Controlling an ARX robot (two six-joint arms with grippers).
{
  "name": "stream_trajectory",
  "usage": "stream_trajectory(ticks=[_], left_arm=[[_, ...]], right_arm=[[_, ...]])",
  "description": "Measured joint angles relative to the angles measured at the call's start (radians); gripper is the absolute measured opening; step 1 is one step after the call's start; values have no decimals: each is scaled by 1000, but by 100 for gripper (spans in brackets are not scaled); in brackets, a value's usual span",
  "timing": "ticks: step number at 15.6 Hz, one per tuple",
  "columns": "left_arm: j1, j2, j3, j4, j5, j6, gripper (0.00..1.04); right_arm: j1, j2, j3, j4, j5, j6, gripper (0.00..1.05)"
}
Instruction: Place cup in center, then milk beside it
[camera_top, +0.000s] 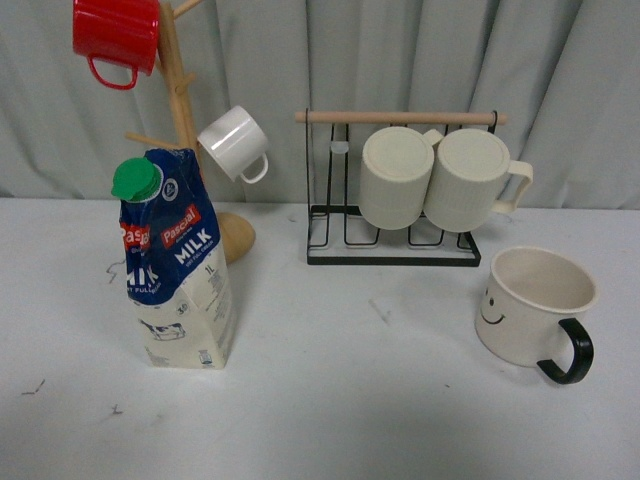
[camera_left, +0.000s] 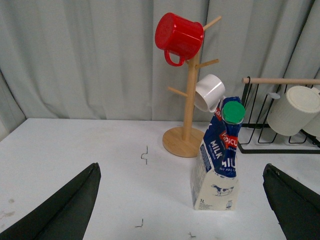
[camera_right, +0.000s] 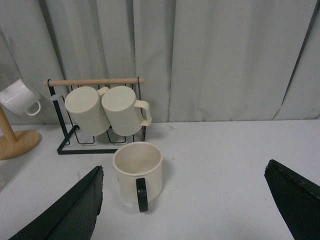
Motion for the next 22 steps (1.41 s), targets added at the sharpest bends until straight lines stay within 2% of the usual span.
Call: stream_trajectory(ticks=[16, 17, 18, 20, 22], left_arm=[[0, 0, 0, 0, 0, 0, 98], [0, 0, 0, 0, 0, 0, 98], [0, 0, 0, 0, 0, 0, 98], [0, 0, 0, 0, 0, 0, 98], [0, 0, 0, 0, 0, 0, 98]], right_arm=[[0, 0, 0, 0, 0, 0, 98], [1, 10, 11, -49, 13, -5, 98], [-34, 125, 61, -117, 11, -29, 98], [-195, 396, 166, 115, -74, -35, 98], [-313, 777, 331, 385, -87, 18, 98]])
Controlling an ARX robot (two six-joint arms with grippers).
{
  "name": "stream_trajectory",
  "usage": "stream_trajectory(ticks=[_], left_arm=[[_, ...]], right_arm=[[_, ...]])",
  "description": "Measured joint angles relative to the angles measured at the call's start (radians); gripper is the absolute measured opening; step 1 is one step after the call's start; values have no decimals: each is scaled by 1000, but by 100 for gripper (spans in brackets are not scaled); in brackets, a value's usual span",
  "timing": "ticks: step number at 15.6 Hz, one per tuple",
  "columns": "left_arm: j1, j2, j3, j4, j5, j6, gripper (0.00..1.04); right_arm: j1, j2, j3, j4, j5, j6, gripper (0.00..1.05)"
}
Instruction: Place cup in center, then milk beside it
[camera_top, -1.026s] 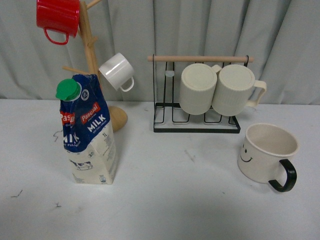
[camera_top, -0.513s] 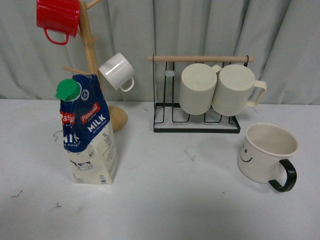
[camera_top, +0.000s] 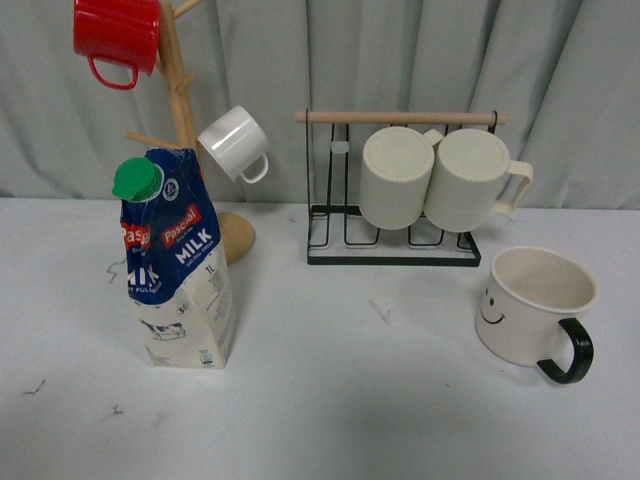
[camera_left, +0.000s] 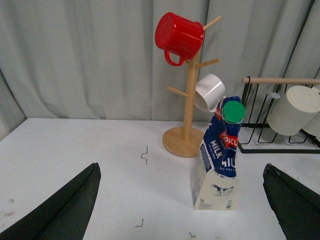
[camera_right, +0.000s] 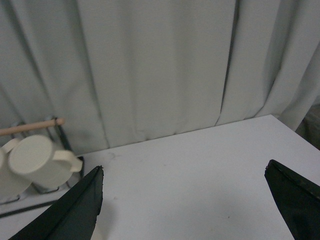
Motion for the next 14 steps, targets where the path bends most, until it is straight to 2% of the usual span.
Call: stream_trajectory(ticks=[1, 4, 8, 10, 14], left_arm=[[0, 0, 0, 0, 0, 0, 98], [0, 0, 0, 0, 0, 0, 98], [0, 0, 0, 0, 0, 0, 98], [0, 0, 0, 0, 0, 0, 98], [0, 0, 0, 0, 0, 0, 98]], right_arm=[[-7, 181, 86, 71, 21, 46, 98], [37, 632, 351, 34, 67, 162, 98], [74, 772, 450, -35, 69, 208, 98], [129, 909, 563, -137, 66, 256, 98], [251, 1059, 691, -312, 72, 259, 98]])
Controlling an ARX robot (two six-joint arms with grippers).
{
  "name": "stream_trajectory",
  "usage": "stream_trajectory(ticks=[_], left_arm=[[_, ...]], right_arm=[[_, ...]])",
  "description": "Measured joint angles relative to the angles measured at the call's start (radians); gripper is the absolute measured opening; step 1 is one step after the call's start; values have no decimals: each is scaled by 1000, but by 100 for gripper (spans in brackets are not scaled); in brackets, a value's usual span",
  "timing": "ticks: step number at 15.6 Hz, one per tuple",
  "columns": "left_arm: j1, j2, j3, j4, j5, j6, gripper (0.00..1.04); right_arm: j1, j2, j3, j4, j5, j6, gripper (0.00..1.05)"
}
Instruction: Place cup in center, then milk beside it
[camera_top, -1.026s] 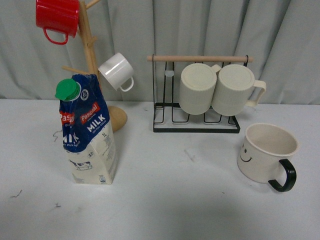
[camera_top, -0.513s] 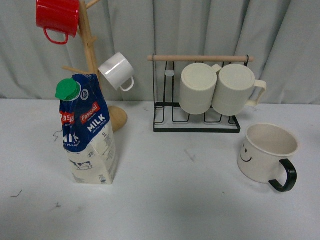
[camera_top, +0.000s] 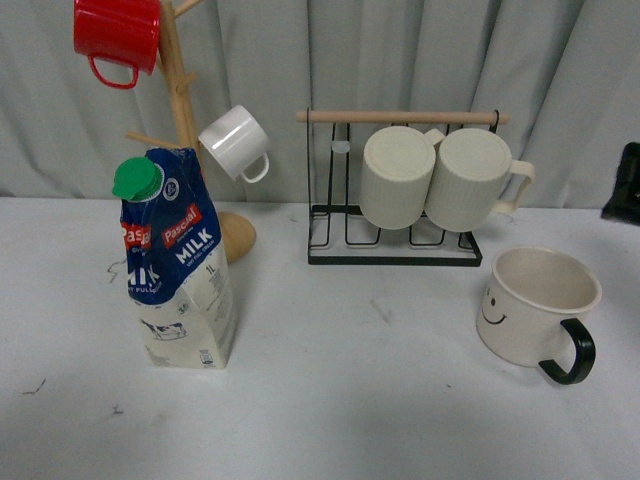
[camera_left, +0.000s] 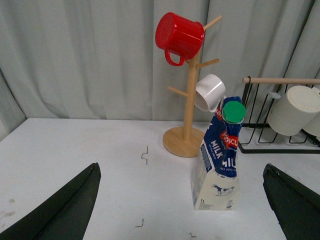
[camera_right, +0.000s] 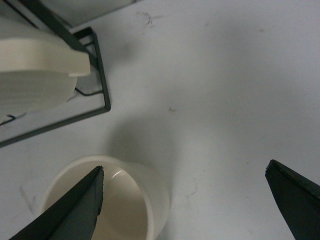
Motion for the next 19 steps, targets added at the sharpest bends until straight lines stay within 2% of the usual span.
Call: stream_trajectory(ticks=[1, 2, 4, 6, 14, 19], left_arm=[[0, 0, 0, 0, 0, 0, 98], [0, 0, 0, 0, 0, 0, 98], [0, 0, 0, 0, 0, 0, 98], [0, 0, 0, 0, 0, 0, 98], [0, 0, 0, 0, 0, 0, 98], [0, 0, 0, 0, 0, 0, 98]], right_arm=[[66, 81, 50, -37, -3, -13, 98], [93, 132, 63, -30, 8, -21, 98], [97, 174, 63, -2, 7, -23, 96], [97, 175, 63, 2, 7, -23, 71], [105, 167, 60, 0, -4, -27, 4], [119, 137, 45, -12, -3, -35, 3]])
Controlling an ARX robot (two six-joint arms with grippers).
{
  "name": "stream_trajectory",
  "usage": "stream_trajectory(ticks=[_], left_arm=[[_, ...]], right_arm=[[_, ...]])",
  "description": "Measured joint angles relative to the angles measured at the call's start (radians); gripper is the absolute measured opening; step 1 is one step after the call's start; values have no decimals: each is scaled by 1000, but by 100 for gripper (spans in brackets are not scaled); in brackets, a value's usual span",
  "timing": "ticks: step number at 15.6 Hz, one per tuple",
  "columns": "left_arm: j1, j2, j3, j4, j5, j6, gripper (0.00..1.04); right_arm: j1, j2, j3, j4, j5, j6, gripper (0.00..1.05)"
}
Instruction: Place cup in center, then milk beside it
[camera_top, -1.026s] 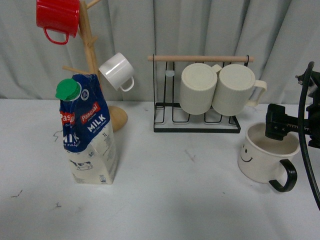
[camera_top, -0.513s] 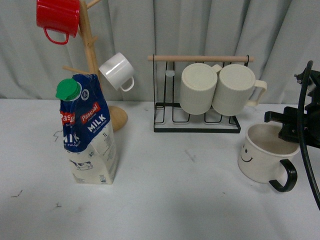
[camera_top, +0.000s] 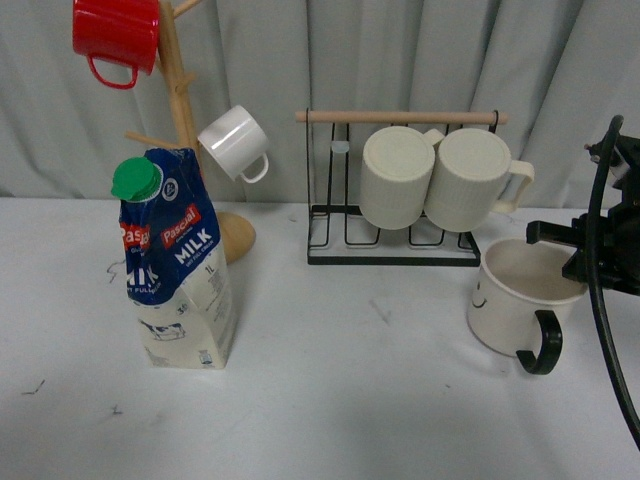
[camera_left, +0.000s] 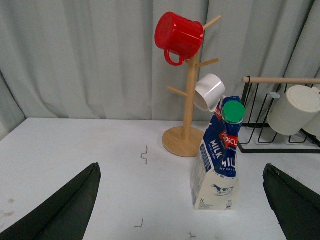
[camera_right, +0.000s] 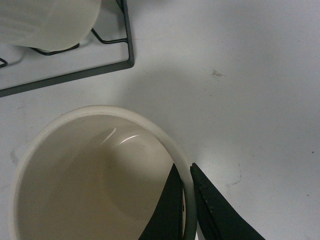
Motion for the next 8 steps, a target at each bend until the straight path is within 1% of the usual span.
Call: stream_trajectory(ticks=[7, 8], left_arm=[[0, 0, 0, 0, 0, 0, 98], [0, 0, 0, 0, 0, 0, 98]], right_arm=[[33, -70, -11, -14, -18, -7, 3], [54, -107, -10, -19, -22, -8, 3]])
